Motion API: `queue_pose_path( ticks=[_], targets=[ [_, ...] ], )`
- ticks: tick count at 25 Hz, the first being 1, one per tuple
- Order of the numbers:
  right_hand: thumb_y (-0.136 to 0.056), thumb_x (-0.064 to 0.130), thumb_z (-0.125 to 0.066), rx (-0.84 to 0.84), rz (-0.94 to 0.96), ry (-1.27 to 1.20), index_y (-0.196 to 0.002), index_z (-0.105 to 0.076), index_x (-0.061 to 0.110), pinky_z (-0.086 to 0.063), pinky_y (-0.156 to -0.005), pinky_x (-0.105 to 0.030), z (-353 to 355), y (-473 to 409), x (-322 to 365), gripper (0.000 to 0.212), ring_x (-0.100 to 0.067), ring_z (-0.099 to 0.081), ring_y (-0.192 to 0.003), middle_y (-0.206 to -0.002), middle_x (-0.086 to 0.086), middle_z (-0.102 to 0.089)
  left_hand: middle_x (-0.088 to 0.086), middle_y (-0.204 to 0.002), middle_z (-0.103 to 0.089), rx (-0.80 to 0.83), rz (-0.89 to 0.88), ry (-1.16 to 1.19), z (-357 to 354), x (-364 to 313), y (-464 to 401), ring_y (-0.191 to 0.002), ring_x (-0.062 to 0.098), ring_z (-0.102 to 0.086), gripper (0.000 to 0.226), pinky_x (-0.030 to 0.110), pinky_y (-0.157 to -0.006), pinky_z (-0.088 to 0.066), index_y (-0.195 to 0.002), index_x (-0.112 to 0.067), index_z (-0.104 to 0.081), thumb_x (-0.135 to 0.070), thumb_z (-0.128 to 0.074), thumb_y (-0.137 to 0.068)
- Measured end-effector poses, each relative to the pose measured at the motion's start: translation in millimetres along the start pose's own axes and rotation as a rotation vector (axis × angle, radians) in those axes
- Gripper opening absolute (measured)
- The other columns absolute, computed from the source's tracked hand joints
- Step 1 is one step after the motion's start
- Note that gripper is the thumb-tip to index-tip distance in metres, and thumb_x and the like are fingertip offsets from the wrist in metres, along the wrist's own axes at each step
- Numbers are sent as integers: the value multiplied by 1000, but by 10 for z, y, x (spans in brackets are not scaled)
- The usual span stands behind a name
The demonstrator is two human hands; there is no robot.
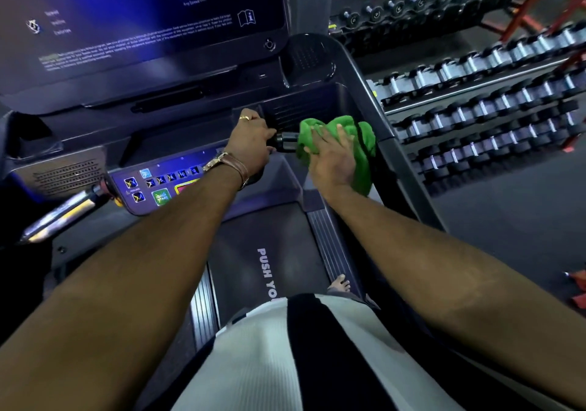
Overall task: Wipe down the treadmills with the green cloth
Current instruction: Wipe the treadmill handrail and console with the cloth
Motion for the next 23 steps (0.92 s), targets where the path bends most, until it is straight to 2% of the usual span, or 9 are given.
queue_pose_path(
  ticks=[4,5,7,9,12,15,18,21,23],
  targets=[
    [-81,16,-51,-22,460,116,-135,-57,22,-37,-109,-52,-18,-60,-90,54,-37,-46,-132,-139,0,-57,16,-86,-69,-121,-55,83,28,-17,20,-94,36,-55,23,36,-94,-30,-91,-2,-71,-17,-69,-74],
    [-83,17,-52,-18,435,119,-135,-57,23,-37,-110,-48,49,-77,-208,53,-35,-46,-133,-139,1,-57,15,-90,-68,-111,-38,79,22,-9,25,-99,36,-53,28,35,-95,-28,-98,-1,-71,-20,-70,-77],
    [-89,24,-57,38,171,70,-138,-54,22,-31,-114,-44,121,-80,-263,49,-33,-39,-138,-142,2,-54,15,-96,-67,-99,-18,21,-10,-5,16,-105,35,-52,36,34,-96,-26,-108,-1,-68,-24,-71,-80],
    [-92,27,-50,53,70,26,-139,-53,20,-27,-115,-51,68,-41,88,47,-37,-35,-139,-142,-1,-54,13,-82,-67,-101,-50,8,24,-30,37,-89,34,-57,23,35,-89,-28,-92,-3,-72,-18,-72,-73],
    [-86,25,-39,-31,345,36,-133,-59,16,-35,-108,-60,-110,27,357,52,-45,-45,-130,-136,-7,-59,4,-57,-58,-133,-172,57,56,-40,81,-62,29,-55,5,36,-80,-32,-59,-14,-61,-11,-56,-59],
    [-86,14,-48,-73,550,189,-138,-54,16,-38,-108,-55,-96,96,-202,52,-45,-41,-134,-144,-9,-51,10,-74,-67,-174,-104,86,1,-12,63,-83,33,-58,16,35,-87,-30,-82,-6,-73,-14,-71,-69],
    [-85,2,-63,-143,337,202,-142,-47,9,-49,-101,-46,-16,218,-690,60,-43,-39,-136,-146,-14,-47,15,-86,-69,-192,-32,138,-45,2,40,-98,38,-54,43,29,-92,-27,-102,2,-71,-20,-82,-67],
    [-93,17,-58,-91,29,52,-139,-51,7,-37,-112,-45,-4,24,-347,47,-40,-42,-135,-139,-14,-55,15,-85,-69,-190,-21,136,-40,11,46,-98,39,-54,42,29,-91,-27,-101,3,-71,-19,-82,-67],
    [-94,30,-53,-33,22,2,-135,-55,15,-33,-111,-50,52,-114,-37,44,-38,-46,-129,-132,-7,-60,15,-84,-69,-195,-17,128,-34,-13,55,-97,39,-54,40,31,-89,-29,-100,3,-71,-17,-81,-67]
  ],
)
Point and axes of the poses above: each hand's wrist, its own y-axis away from the middle knuckle, its own z-axis out of the back of the hand, x = y × z, the point moved 1 cm from there along -y, towards the middle knuckle
